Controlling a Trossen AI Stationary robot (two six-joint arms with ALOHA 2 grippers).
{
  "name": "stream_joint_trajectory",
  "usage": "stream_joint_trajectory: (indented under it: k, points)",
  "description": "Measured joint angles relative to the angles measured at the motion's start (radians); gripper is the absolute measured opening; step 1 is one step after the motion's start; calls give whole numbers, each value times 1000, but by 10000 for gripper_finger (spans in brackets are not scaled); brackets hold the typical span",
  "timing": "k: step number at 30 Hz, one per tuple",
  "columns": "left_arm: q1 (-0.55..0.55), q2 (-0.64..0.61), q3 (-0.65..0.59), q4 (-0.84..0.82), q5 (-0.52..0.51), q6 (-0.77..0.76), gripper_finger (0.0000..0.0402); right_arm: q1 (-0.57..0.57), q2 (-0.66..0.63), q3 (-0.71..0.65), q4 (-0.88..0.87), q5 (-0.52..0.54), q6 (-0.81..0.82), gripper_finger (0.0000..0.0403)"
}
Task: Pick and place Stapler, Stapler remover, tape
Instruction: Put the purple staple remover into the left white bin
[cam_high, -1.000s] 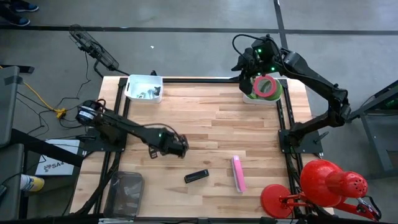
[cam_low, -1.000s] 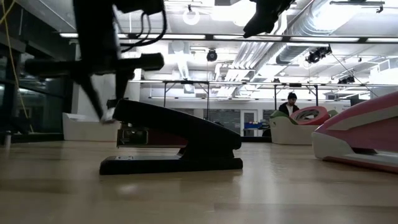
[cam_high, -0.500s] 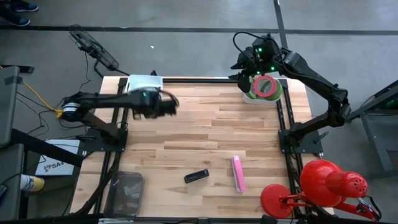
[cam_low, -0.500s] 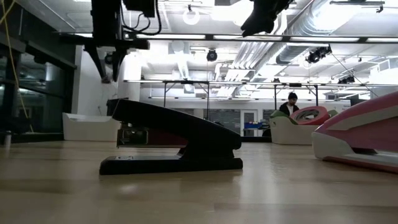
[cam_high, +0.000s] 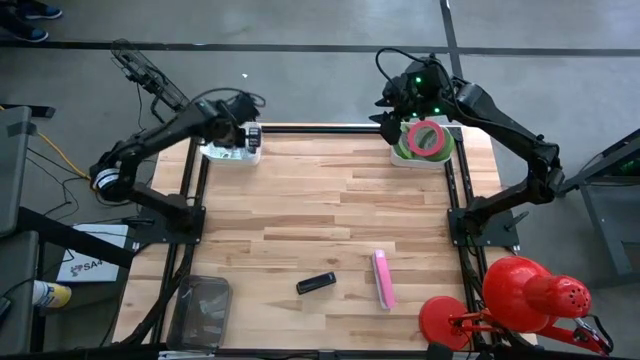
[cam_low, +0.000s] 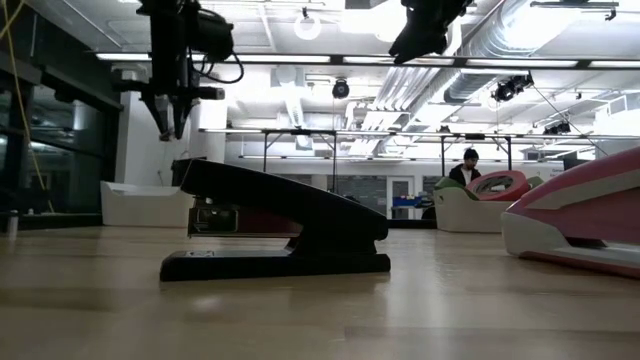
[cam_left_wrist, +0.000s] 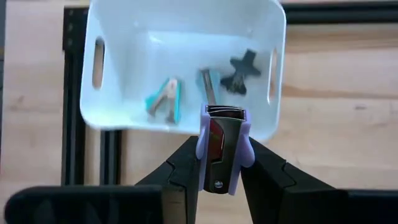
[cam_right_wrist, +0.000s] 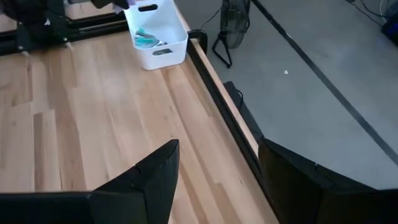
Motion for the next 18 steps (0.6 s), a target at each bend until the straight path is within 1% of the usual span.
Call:
stream_joint_trajectory:
  k: [3,9,13,18]
  points:
    - [79,0,0,33,15,97,88,0,0,0,0,0,20,210]
    - [218,7,0,93,52,199,88,0,0,0,0,39,66,210]
    - [276,43,0,135,84,242,88,0,0,0,0,71,70,210]
    - [308,122,0,190,92,286,88,0,0,0,0,102,95,210]
